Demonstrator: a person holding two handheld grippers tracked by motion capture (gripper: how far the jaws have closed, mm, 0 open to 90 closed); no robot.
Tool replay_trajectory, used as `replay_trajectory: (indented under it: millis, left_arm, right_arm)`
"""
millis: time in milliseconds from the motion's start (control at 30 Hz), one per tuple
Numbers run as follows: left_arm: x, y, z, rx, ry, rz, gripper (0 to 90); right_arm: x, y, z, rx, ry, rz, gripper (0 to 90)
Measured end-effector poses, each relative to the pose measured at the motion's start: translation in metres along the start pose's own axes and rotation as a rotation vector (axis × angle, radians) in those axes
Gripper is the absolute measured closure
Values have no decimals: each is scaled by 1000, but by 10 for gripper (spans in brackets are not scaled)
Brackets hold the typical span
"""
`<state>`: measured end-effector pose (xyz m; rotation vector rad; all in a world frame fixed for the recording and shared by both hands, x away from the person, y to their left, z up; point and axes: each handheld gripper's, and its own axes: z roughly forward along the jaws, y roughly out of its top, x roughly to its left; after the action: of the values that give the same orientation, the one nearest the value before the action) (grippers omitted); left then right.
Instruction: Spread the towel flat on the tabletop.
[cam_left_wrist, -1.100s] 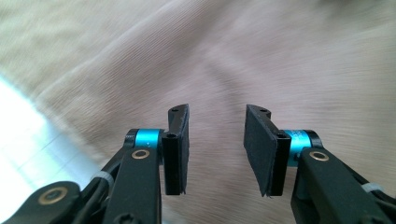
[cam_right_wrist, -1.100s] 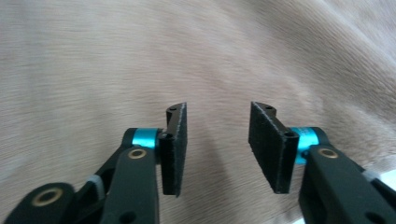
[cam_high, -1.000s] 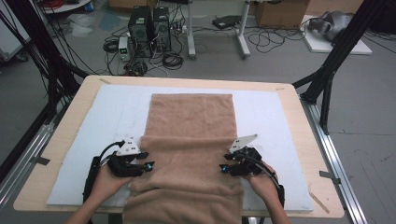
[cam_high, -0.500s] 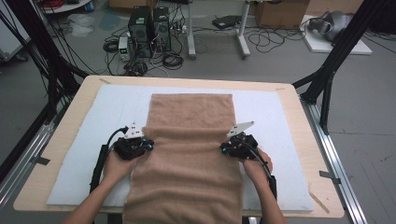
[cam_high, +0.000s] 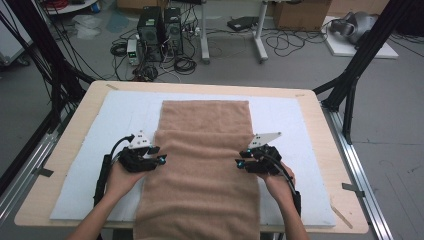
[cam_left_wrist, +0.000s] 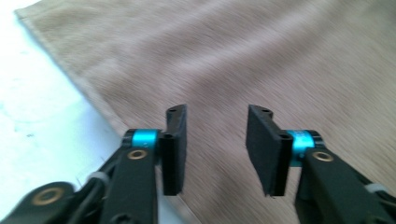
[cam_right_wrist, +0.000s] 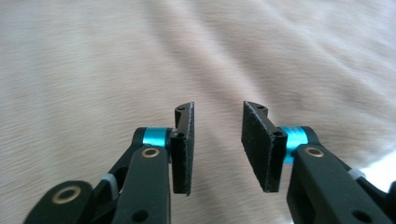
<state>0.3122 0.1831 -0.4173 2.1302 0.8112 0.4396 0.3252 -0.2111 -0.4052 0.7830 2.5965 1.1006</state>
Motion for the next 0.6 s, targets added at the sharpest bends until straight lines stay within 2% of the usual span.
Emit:
replay_trajectory:
  millis: [33, 100, 167, 267, 333, 400, 467, 500, 533, 567, 600]
  left_arm:
    - [-3, -4, 0, 2, -8, 10, 564]
    - [-4, -10, 3, 26, -13, 4, 544]
    - [-1, -15, 8, 31, -19, -25, 524]
    - [3, -17, 14, 45, -23, -45, 517]
    - [4, -17, 18, 52, -36, -52, 515]
    - [3, -18, 20, 55, -36, -43, 530]
    - [3, -18, 19, 51, -63, -35, 696]
    - [1, -18, 19, 51, -73, -29, 782]
    - [-2, -18, 18, 55, -64, -14, 825]
    - [-5, -17, 17, 62, -65, 4, 842]
    - [-7, -17, 14, 70, -74, 19, 848]
  right_arm:
    - [6, -2, -1, 4, 16, -5, 606]
    - [13, -10, 2, 21, 27, -11, 576]
    - [15, -19, 7, 37, 24, 6, 550]
    - [9, -29, 13, 35, 14, 62, 512]
    - [4, -31, 15, 30, -6, 74, 504]
    - [-1, -30, 18, 34, -1, 82, 520]
    - [0, -29, 20, 39, -17, 80, 616]
    - [0, -28, 20, 42, -12, 64, 703]
    - [0, -28, 20, 44, 15, 58, 804]
    - [2, -27, 20, 48, 35, 54, 841]
    - [4, -26, 20, 54, 34, 37, 847]
